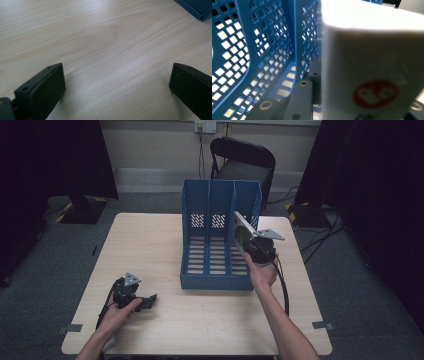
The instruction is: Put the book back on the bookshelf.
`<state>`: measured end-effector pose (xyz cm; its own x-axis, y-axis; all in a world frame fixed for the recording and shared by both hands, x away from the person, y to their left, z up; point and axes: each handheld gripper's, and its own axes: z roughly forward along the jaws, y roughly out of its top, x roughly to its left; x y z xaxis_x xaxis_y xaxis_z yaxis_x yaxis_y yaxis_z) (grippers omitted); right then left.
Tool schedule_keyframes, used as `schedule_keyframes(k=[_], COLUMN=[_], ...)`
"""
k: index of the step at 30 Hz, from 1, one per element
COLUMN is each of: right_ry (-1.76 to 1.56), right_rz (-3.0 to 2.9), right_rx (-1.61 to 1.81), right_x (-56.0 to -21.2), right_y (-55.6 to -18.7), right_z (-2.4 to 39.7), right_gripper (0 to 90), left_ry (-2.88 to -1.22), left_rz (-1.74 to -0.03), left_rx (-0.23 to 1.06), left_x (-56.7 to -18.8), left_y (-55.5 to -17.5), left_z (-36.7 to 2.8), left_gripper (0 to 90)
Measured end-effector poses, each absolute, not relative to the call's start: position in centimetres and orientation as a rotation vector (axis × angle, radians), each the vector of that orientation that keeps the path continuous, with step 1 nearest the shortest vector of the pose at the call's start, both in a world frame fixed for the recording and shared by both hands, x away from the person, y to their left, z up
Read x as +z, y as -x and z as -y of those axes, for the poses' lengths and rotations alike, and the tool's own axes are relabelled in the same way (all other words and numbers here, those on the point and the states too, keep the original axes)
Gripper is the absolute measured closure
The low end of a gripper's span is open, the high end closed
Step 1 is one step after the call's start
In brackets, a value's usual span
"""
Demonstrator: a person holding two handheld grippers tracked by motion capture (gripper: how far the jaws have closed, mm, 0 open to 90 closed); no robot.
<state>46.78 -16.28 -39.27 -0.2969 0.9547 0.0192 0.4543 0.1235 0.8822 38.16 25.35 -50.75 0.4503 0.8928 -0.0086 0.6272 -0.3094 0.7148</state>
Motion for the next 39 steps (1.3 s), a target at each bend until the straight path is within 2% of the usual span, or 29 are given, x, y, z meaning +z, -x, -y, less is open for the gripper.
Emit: schedule_keyframes(k=[11,39], right_ry=[-1.378,-1.387], right_rz=[-1.868,-1.926], right_rx=[1.063,0.983], right_x=[-40.9,-41.5], right_y=[-47.7,-49.0], right_z=[15.9,15.7], right_gripper=[76.4,76.1], left_ry=[-2.049,-2.051], left_rz=[-1.262,-1.257], left_rx=[0.521,0.521], left_x=[-50.8,-50.8], left_y=[-38.1,-38.1], left_z=[-25.3,-25.3], left_gripper=[0.0,0.2])
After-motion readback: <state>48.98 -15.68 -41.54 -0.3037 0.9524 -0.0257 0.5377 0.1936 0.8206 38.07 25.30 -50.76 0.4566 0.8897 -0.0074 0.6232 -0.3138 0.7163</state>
